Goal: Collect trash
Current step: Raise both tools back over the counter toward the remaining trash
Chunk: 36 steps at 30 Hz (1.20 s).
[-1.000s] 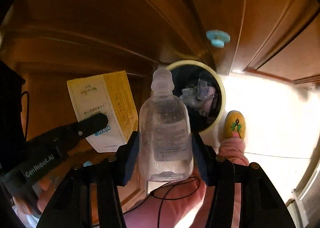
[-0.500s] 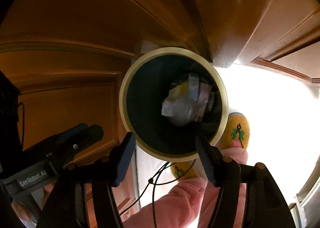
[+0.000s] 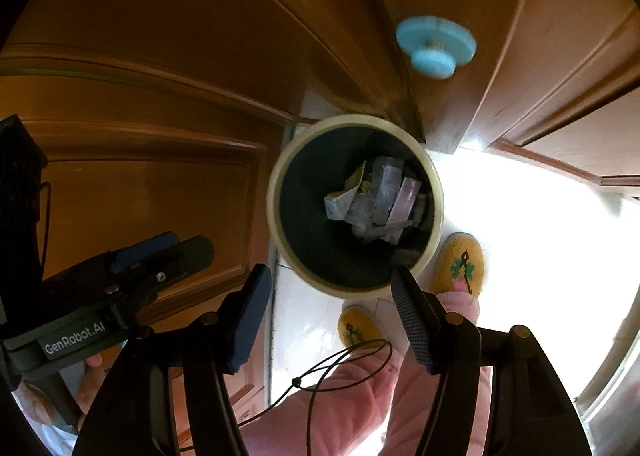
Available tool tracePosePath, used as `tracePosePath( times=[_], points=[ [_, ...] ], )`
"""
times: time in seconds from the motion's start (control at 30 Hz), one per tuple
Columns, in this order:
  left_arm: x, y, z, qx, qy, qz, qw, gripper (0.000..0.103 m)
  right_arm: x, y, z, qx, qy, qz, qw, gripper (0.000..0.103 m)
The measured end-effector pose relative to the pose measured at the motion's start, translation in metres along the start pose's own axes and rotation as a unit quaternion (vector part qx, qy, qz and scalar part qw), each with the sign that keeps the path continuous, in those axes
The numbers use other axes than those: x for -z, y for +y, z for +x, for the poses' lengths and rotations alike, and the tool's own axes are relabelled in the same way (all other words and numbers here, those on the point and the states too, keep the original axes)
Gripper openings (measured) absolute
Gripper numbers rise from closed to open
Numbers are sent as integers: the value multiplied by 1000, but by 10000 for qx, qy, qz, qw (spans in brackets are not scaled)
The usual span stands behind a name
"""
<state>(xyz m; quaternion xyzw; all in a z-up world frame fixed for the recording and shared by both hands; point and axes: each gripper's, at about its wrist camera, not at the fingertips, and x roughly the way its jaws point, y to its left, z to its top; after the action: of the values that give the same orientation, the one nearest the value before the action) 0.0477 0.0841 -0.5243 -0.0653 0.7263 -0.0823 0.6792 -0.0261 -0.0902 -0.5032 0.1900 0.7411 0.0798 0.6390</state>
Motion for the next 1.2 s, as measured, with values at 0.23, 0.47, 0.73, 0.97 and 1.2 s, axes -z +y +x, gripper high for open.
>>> tracePosePath(
  times=[0.23,0.47,0.73,0.97,1.2],
  points=[
    [27,-29,-110,-22,-415,362,9985,55,19,30,-95,48,-256,-119,9996,64],
    [56,-70,-246,-28,-1170,905,9890,55,46,78,-210,117,-705,-312,9970,64],
    [60,-98,-374,-163,-2154,1277,9680,55,74,136,-346,179,-1823,-534,9816,64],
    [52,-124,-466,-250,-2955,1630,9410,55,85,161,-439,213,-2596,-549,9639,67],
    [40,-146,-520,-382,-3452,1861,9191,56,82,176,-505,200,-3169,-480,9470,68]
  ],
)
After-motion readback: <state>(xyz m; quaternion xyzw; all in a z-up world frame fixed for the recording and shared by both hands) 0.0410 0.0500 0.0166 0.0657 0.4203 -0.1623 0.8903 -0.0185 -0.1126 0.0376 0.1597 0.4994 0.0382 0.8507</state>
